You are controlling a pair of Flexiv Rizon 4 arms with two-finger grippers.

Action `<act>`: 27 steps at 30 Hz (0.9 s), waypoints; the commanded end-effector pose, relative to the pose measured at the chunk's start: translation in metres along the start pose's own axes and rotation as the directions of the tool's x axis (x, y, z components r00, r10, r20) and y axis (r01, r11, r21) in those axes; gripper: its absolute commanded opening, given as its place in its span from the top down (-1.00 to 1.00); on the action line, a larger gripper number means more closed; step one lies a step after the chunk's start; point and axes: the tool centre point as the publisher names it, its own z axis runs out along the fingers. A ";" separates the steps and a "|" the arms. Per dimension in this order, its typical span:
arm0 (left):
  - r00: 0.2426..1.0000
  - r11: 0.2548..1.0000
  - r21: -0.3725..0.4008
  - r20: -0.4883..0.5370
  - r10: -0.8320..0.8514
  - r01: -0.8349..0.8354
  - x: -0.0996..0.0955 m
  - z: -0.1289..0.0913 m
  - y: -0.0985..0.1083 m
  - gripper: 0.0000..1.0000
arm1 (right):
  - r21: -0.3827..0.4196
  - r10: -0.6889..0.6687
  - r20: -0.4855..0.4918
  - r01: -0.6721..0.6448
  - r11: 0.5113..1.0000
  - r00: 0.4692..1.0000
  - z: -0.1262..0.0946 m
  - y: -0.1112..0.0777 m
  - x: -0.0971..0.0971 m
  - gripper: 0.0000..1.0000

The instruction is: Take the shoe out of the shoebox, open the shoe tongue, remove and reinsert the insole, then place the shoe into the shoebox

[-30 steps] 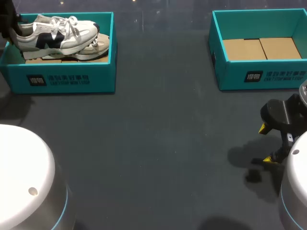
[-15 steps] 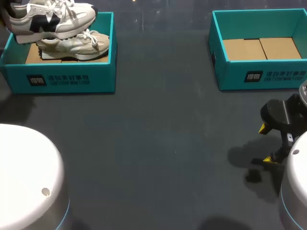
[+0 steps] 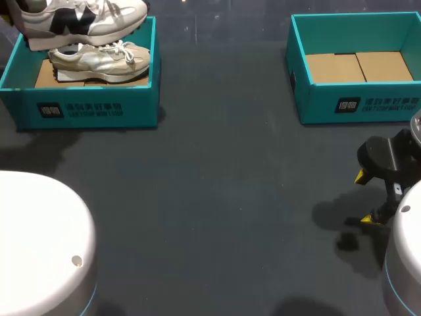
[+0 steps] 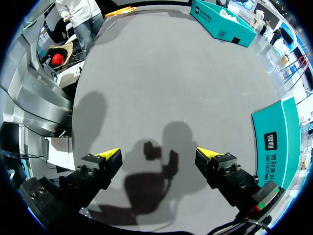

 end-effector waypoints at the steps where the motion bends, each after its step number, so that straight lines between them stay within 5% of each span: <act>1: 1.000 0.999 -0.039 -0.027 -0.004 0.003 -0.017 -0.014 -0.031 1.00 | 0.001 -0.001 0.004 0.001 1.000 1.000 -0.001 -0.001 0.003 -1.00; 15: 0.999 0.998 -0.051 -0.033 0.034 -0.036 -0.082 -0.043 -0.119 1.00 | 0.001 -0.001 0.004 0.001 1.000 1.000 -0.001 -0.001 0.003 -1.00; 27: 0.995 0.996 -0.038 -0.060 0.080 -0.082 -0.149 -0.042 -0.193 1.00 | 0.001 -0.001 0.004 0.001 1.000 1.000 -0.001 -0.001 0.003 -1.00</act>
